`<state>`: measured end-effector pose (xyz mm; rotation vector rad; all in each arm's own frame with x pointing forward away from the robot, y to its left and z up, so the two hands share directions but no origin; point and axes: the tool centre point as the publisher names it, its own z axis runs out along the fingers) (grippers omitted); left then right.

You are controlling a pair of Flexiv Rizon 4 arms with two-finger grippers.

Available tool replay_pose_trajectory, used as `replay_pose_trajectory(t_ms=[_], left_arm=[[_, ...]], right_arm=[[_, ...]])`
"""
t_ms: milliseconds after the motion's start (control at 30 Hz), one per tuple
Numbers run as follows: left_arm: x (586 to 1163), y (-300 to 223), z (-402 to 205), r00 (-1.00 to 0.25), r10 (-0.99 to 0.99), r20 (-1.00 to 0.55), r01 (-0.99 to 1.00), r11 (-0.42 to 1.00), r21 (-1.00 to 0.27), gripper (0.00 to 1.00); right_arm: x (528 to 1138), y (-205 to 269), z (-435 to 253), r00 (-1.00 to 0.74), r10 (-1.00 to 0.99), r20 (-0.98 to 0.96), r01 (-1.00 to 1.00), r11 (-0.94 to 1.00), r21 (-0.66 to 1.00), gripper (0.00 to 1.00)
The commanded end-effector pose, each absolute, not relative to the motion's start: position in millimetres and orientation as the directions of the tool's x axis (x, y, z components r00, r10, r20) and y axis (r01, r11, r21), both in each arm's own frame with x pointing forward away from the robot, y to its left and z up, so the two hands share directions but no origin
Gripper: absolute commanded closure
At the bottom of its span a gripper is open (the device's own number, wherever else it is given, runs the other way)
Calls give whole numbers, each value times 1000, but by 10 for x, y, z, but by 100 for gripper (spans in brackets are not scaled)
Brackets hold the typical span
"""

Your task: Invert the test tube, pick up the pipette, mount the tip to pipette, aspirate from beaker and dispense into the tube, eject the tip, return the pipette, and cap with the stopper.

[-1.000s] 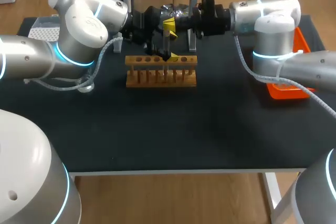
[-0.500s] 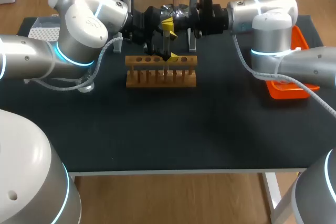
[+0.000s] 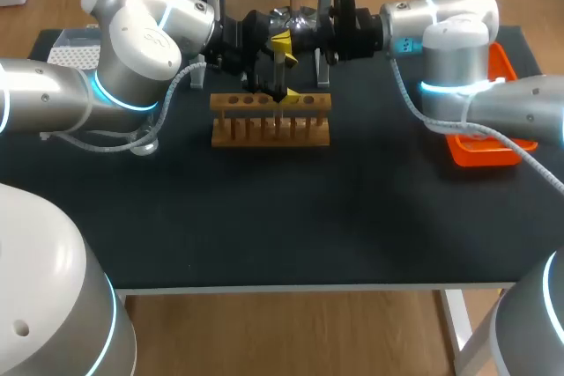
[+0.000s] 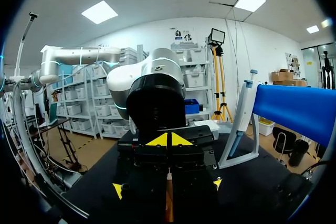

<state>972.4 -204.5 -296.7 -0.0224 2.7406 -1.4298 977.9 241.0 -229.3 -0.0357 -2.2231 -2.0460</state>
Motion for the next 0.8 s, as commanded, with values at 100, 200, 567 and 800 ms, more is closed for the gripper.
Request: replay_pose_trajectory(t_ms=[100, 200, 567, 800], left_arm=[[9737, -2049, -2964, -999, -33, -35, 10, 574, -819, 0], [9737, -2049, -2964, -999, -33, -35, 10, 574, -819, 0], [9737, -2049, -2964, -999, -33, -35, 10, 574, -819, 0], [9737, -2049, -2964, -999, -33, -35, 10, 574, -819, 0]], right_arm=[[9794, 2397, -2341, -994, -51, 94, 90, 62, 994, 100], [9795, 2370, -2233, -996, -46, 75, 73, 40, 997, 100], [9750, 2135, -1981, -1000, -10, 18, 18, 44, 999, 0], [9742, 1818, -1967, -999, 33, -21, -17, 100, 995, 0]])
